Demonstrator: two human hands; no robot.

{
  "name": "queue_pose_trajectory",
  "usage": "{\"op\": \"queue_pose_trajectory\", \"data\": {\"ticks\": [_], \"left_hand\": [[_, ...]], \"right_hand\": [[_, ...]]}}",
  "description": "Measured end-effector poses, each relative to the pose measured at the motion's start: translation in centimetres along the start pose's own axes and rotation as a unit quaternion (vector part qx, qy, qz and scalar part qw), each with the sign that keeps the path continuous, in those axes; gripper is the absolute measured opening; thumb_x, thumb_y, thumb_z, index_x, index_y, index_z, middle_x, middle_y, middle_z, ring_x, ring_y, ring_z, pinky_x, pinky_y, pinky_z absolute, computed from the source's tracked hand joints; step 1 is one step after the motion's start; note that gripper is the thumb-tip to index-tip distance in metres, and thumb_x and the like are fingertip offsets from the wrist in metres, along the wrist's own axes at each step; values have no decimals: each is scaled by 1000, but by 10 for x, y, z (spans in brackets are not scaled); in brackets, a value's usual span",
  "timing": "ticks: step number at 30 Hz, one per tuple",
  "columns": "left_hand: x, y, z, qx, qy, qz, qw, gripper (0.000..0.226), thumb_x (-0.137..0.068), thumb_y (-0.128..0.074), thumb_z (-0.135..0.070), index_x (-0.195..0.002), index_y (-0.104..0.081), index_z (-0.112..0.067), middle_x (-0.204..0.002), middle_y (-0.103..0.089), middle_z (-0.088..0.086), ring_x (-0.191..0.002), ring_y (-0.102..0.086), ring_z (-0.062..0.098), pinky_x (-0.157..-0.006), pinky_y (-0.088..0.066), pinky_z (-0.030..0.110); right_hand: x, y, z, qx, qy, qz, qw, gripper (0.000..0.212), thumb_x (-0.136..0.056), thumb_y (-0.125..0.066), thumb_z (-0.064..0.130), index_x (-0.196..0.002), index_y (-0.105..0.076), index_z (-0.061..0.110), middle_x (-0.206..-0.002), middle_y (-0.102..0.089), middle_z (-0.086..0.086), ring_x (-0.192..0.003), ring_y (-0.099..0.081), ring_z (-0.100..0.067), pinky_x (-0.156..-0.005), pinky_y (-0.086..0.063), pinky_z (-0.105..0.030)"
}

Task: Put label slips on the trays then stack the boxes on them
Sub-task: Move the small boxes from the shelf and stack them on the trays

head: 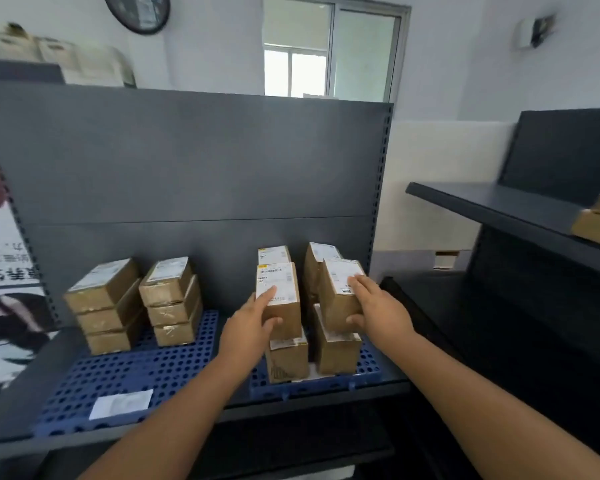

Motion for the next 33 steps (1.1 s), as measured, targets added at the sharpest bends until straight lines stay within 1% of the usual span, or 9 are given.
{"op": "queue_pose_trajectory", "data": {"ticks": [6,12,16,20,25,27,31,33], "left_hand": [[2,-21,1,-9,27,13,1000,64,-91,-64,-34,-147,-33,-39,-147,-48,1,-122,-54,17,-95,-50,32],[3,-30,1,-31,44,18,998,66,-93,-62,-36,-149,-26,-41,-154,-39,5,-127,-52,22,-99,-51,40],[4,-32,0,-28,49,19,998,69,-91,-63,-38,-148,-24,-43,-156,-35,6,-130,-50,25,-102,-49,42],[7,-34,2,-30,59,20,998,72,-90,-65,-40,-148,-23,-44,-155,-36,5,-129,-51,24,-101,-50,41],[10,-32,3,-36,65,12,997,78,-88,-66,-42,-149,-18,-46,-155,-36,4,-132,-48,24,-103,-48,41],[12,-31,2,-37,66,10,997,79,-88,-67,-43,-149,-18,-45,-155,-36,4,-132,-47,24,-103,-47,41],[16,-27,-2,-36,66,-4,997,81,-86,-68,-46,-149,-17,-45,-153,-40,3,-131,-48,23,-99,-50,42],[18,-24,-3,-15,67,-17,998,84,-84,-67,-50,-149,-14,-46,-152,-41,-1,-131,-47,22,-98,-51,42]], "right_hand": [[-17,-24,-2,9,14,29,999,83,-90,-66,33,-154,-13,27,-162,-13,6,-129,-43,-24,-94,-50,-40],[-16,-34,-7,0,28,37,999,87,-90,-66,36,-154,-6,28,-162,-12,5,-128,-43,-24,-89,-52,-38],[-13,-32,-10,-7,45,27,999,89,-90,-66,37,-154,-5,29,-162,-14,4,-128,-44,-24,-89,-54,-39],[-13,-35,-13,-11,53,20,998,90,-89,-68,36,-154,-6,30,-162,-11,5,-127,-44,-24,-89,-53,-39],[-16,-40,-16,-21,62,12,998,91,-87,-69,37,-153,-6,31,-161,-12,6,-125,-45,-24,-89,-52,-39],[-17,-41,-18,-27,63,9,998,91,-87,-69,37,-152,-5,33,-161,-13,6,-125,-45,-24,-88,-52,-39],[-19,-43,-22,-40,63,3,997,93,-87,-69,39,-151,-2,36,-161,-12,5,-124,-45,-24,-87,-51,-39],[-19,-44,-26,-49,63,2,997,94,-87,-68,42,-151,1,37,-162,-10,6,-126,-44,-24,-90,-51,-40]]}}
Point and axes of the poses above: each hand's wrist, its own x-axis away from the middle knuckle, its own y-axis out of the back of the hand, z = x × y, the point moved 7 cm from there along -x, towards the middle knuckle
